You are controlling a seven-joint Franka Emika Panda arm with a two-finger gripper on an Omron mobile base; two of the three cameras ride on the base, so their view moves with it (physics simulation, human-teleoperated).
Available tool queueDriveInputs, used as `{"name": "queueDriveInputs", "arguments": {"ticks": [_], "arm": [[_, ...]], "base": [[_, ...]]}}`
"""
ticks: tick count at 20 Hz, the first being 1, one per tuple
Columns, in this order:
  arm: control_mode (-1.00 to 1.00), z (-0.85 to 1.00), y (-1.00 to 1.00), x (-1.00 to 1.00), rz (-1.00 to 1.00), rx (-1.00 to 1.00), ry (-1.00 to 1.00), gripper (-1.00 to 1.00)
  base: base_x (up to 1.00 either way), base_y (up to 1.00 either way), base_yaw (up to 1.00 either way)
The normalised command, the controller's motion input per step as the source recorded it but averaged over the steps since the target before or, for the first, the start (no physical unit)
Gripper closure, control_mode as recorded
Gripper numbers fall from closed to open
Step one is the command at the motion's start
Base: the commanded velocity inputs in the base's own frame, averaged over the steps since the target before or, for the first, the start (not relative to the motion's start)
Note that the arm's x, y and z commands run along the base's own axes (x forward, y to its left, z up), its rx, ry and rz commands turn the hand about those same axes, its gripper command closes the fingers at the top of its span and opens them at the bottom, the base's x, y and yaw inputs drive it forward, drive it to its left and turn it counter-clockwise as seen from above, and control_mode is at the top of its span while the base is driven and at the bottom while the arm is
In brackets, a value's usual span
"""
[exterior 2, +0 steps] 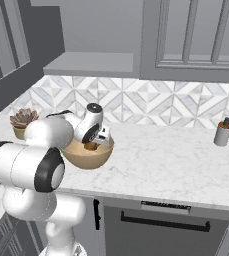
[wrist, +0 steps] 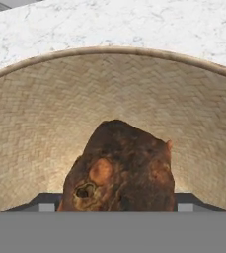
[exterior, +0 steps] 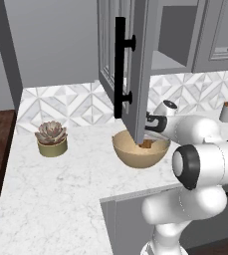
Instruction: Open the cabinet, pick up the bread from the cabinet and place it in the basket. Then move the basket to the dining counter.
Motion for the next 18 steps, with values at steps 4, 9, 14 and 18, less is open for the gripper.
{"name": "queueDriveInputs", "arguments": {"ticks": [4, 9, 14, 18], "arm": [[-1.0, 0.0, 0.01, 0.0, 0.0, 0.0, 0.0, -1.0], [-1.0, 0.0, 0.02, -0.02, 0.0, 0.0, -0.02, -1.0], [-1.0, 0.52, 0.0, -0.57, -0.03, 0.0, -0.07, -1.0], [-1.0, 0.53, 0.0, -0.67, -0.09, -0.02, -0.01, -1.0]], "base": [[0.0, 0.0, 0.0], [0.0, 0.0, 0.0], [0.0, 0.0, 0.0], [0.0, 0.0, 0.0]]}}
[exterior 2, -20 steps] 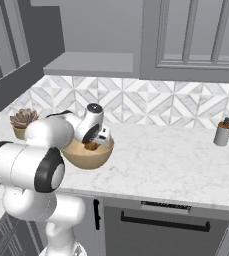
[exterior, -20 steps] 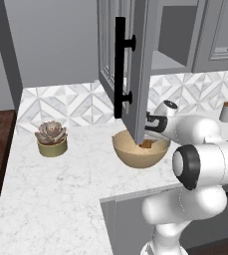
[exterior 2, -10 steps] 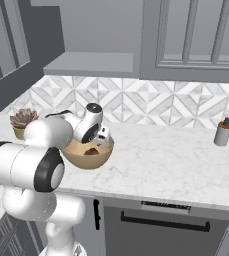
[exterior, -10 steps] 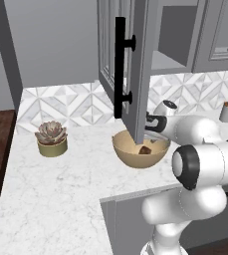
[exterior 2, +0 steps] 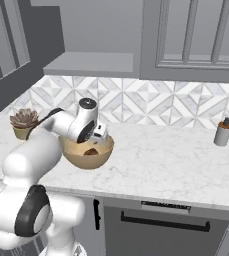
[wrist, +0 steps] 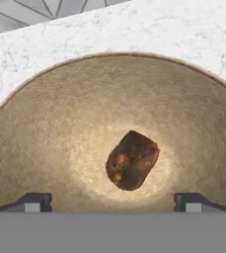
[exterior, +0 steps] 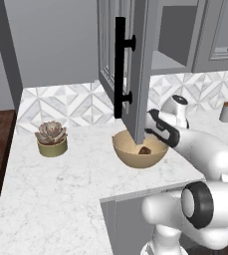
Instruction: Open the cabinet, pick up the bread from the cabinet and place it in the basket. Then move the basket to the dining counter.
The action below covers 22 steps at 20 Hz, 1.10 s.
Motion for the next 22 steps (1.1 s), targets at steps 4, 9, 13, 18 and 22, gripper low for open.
{"name": "queueDriveInputs", "arguments": {"ticks": [4, 9, 13, 18, 22], "arm": [[-1.0, 0.5, -0.06, -0.6, -0.27, -0.01, 0.01, -1.0], [-1.0, 0.2, -0.35, -0.53, -0.38, 0.0, 0.03, -1.0], [-1.0, 0.0, -0.47, -0.32, -0.29, 0.02, 0.01, -1.0], [-1.0, 0.0, -0.18, -0.09, -0.06, 0.1, 0.0, -1.0], [-1.0, -0.02, -0.23, 0.01, 0.0, 0.15, 0.0, -1.0]], "base": [[0.0, 0.0, 0.0], [0.0, 0.0, 0.0], [0.0, 0.0, 0.0], [0.0, 0.0, 0.0], [0.0, 0.0, 0.0]]}}
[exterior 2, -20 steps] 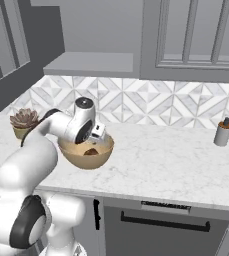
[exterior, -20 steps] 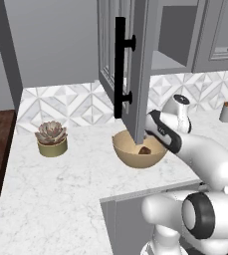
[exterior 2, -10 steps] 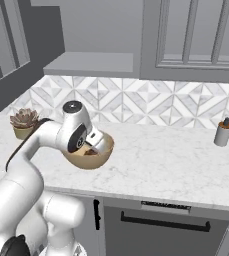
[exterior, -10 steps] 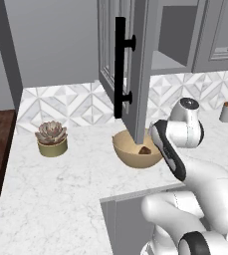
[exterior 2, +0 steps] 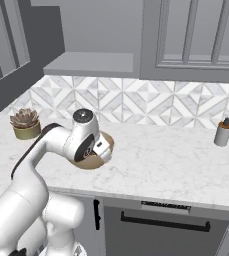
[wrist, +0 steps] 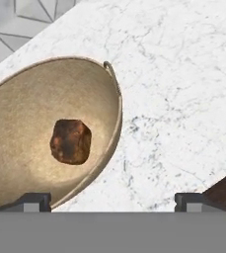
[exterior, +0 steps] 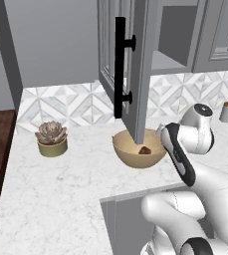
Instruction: Open the cabinet, pick up the bread from the cabinet and place it in the basket. Then move the basket to the dining counter.
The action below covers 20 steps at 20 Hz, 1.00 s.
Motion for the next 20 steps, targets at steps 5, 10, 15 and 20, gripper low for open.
{"name": "queueDriveInputs", "arguments": {"ticks": [5, 10, 15, 20], "arm": [[-1.0, -0.16, -0.09, 0.19, 0.0, 0.08, 0.07, -1.0], [-1.0, -0.25, 0.0, 0.31, 0.0, 0.03, 0.05, -1.0], [-1.0, -0.23, 0.0, 0.27, 0.0, 0.02, 0.01, -1.0], [-1.0, -0.26, 0.0, 0.22, 0.0, 0.0, 0.0, -1.0]], "base": [[0.0, 0.0, 0.0], [0.0, 0.0, 0.0], [0.0, 0.0, 0.0], [0.0, 0.0, 0.0]]}}
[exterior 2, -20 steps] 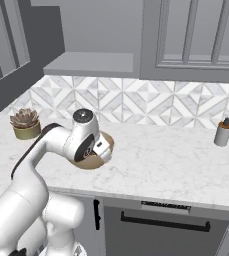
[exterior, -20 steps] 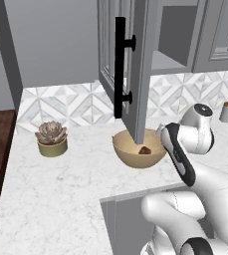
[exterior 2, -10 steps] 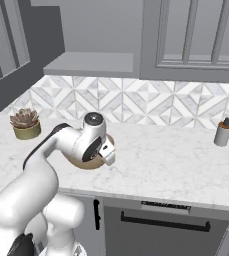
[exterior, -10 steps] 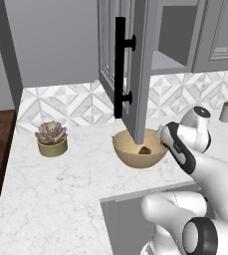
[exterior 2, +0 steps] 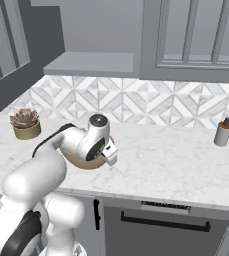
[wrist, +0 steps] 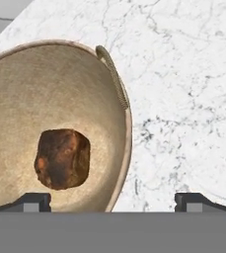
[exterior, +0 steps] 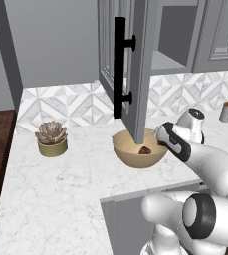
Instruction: Open the cabinet, pick up the bread from the cabinet and place it in the basket. Then move the basket to the dining counter.
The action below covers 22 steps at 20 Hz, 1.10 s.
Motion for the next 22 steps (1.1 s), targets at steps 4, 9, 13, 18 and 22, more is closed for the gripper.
{"name": "queueDriveInputs", "arguments": {"ticks": [4, 9, 13, 18, 22], "arm": [[-1.0, -0.27, 0.01, 0.1, 0.0, 0.0, 0.0, -1.0], [-1.0, -0.38, 0.05, 0.01, 0.0, 0.0, 0.01, -1.0], [-1.0, -0.4, 0.29, 0.04, 0.0, 0.0, 0.0, 1.0], [-1.0, -0.34, 0.36, 0.0, 0.0, -0.01, 0.08, 1.0], [-1.0, -0.02, 0.11, -0.08, -0.04, 0.0, 0.02, 1.0]], "base": [[0.0, 0.0, 0.0], [0.0, 0.0, 0.0], [0.0, 0.0, 0.0], [0.0, 0.0, 0.0], [0.0, 0.0, 0.0]]}}
